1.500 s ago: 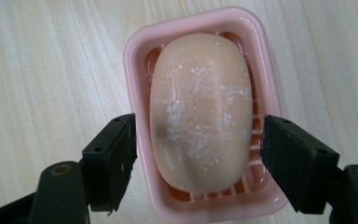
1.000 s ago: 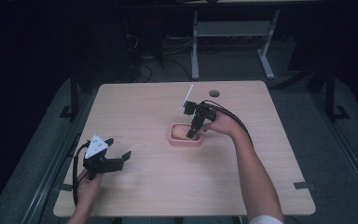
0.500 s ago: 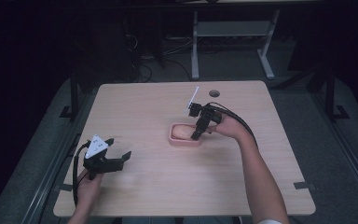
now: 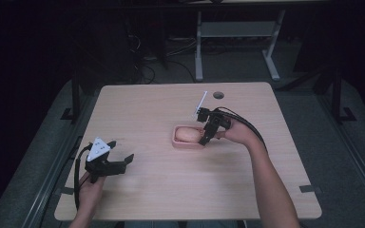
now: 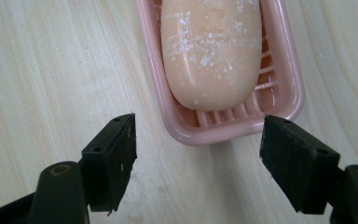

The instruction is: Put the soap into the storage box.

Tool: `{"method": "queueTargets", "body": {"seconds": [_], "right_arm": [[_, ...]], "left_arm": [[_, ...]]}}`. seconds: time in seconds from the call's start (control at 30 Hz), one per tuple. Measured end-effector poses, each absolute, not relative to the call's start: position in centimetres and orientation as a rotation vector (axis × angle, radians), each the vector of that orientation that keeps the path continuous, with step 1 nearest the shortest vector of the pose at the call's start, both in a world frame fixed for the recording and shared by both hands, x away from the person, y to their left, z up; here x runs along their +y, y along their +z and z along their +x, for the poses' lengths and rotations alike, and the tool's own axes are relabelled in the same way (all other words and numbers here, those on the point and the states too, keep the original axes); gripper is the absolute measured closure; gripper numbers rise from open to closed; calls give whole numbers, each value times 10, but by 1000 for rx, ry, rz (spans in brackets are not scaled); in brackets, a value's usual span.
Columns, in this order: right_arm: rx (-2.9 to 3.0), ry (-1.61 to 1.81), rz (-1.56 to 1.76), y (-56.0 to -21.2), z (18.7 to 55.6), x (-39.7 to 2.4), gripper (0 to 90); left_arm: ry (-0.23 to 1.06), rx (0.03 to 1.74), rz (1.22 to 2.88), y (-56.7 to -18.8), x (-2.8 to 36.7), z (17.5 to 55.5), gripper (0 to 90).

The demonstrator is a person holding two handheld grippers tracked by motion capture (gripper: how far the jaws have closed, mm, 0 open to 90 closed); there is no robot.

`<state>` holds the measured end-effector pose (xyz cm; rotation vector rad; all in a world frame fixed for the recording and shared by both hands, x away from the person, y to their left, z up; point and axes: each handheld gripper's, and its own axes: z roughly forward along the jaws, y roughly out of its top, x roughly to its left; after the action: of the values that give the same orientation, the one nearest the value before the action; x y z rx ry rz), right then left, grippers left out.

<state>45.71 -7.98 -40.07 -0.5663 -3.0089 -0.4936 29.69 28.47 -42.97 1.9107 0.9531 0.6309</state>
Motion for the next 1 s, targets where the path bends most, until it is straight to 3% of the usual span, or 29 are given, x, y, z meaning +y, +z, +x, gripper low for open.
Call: {"method": "queueTargets", "body": {"seconds": [1.0], "right_arm": [[-3027, -522, -581, -405, 430, -101, 245]], "left_arm": [[634, 953, 1917, -430, 284, 297, 143]]}}
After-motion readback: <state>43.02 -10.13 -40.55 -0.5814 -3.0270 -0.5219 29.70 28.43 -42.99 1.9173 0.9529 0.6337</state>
